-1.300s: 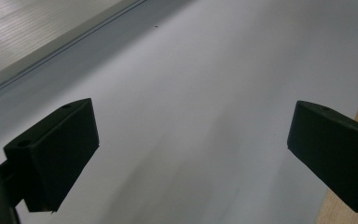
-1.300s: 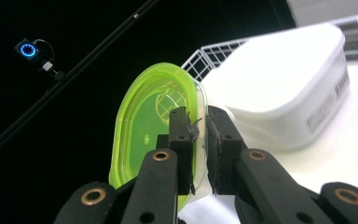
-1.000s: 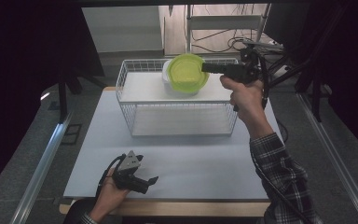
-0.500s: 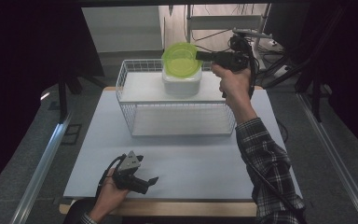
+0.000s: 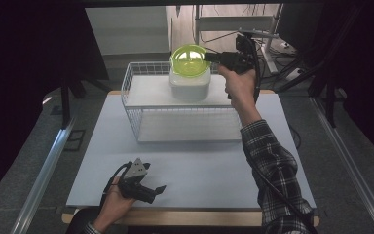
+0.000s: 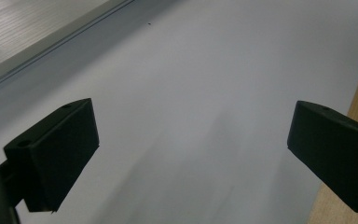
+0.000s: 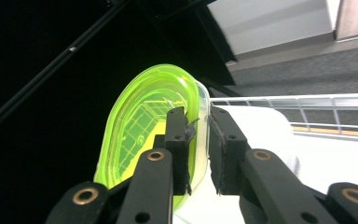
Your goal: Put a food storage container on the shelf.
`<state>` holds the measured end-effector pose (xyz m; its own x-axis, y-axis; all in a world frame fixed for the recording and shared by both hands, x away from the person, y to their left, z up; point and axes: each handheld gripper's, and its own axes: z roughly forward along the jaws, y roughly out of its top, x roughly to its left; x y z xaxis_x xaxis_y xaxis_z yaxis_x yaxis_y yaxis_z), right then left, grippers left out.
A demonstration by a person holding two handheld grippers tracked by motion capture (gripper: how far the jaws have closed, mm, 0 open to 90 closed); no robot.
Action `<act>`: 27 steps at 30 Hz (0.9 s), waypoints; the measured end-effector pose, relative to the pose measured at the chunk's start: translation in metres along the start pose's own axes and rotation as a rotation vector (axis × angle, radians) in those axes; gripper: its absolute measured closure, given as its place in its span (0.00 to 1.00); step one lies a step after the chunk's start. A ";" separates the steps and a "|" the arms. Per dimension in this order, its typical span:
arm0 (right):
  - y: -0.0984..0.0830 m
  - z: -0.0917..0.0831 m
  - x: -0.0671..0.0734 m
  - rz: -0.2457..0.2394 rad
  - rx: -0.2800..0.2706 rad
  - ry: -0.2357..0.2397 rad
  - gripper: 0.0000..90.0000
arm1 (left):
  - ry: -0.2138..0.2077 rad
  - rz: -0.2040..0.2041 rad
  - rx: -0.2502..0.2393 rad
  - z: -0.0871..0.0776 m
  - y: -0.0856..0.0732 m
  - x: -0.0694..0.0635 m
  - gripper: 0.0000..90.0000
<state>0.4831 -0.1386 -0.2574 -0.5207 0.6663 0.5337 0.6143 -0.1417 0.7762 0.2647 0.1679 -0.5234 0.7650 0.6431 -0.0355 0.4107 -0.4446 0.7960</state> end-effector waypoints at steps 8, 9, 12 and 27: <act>0.002 0.006 -0.003 0.026 -0.002 -0.013 0.81 | -0.006 0.005 0.008 0.001 0.000 0.000 0.02; 0.002 0.006 -0.003 0.021 -0.003 -0.022 0.79 | -0.007 0.003 0.008 0.001 0.000 0.000 0.02; 0.003 0.008 -0.003 0.003 0.003 -0.049 0.77 | -0.007 0.008 0.011 0.001 0.000 -0.001 0.02; -0.006 0.007 0.003 -0.201 0.020 -0.009 0.14 | -0.006 0.007 0.007 0.001 0.000 -0.001 0.02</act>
<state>0.4822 -0.1312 -0.2625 -0.6288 0.6864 0.3654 0.5103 0.0096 0.8600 0.2647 0.1670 -0.5239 0.7705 0.6366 -0.0337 0.4091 -0.4533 0.7919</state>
